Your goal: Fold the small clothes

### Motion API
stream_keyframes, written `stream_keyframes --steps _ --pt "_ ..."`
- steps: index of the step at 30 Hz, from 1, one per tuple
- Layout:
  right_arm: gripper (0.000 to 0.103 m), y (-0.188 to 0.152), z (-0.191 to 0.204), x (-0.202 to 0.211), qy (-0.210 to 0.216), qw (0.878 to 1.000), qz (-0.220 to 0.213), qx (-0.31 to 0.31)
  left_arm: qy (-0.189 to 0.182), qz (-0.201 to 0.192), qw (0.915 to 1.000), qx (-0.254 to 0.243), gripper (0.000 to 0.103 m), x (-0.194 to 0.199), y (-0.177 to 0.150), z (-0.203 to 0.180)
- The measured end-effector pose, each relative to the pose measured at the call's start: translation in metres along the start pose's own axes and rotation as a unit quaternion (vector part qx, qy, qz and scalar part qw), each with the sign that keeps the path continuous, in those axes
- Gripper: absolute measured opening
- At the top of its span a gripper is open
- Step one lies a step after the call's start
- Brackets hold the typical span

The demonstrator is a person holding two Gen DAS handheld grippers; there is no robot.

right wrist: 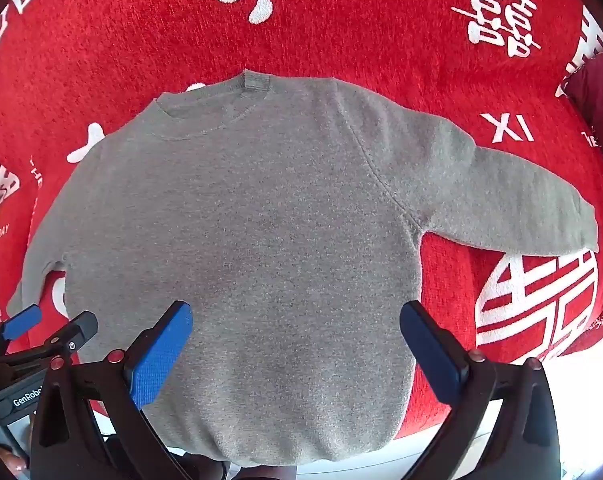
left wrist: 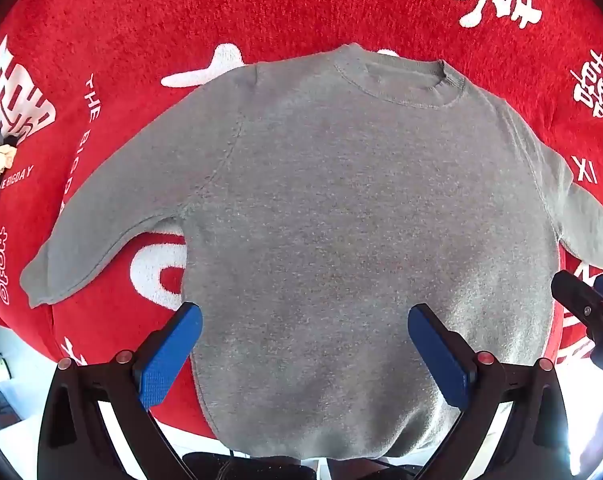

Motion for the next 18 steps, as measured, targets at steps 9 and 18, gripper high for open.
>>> stream_keyframes --steps 9,18 --pt "0.103 0.0014 -0.0002 0.0002 -0.006 1.000 -0.001 0.006 0.001 0.000 1.0000 0.004 0.103 0.0010 -0.0005 -0.0003" --pt "0.103 0.0007 0.0007 -0.0001 -0.002 1.000 0.003 0.005 0.004 -0.001 1.0000 0.002 0.103 0.0015 -0.0004 0.0014"
Point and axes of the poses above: each gripper's, at about its wrist camera, not at the fingertips, and x roughly against the way its jaws point, z to its left, y to its top, the point moved 4 cm from there along -x, roughly the way its jaws point, and after that the axes turned 8 degrees about y, right-handed, at the moved point
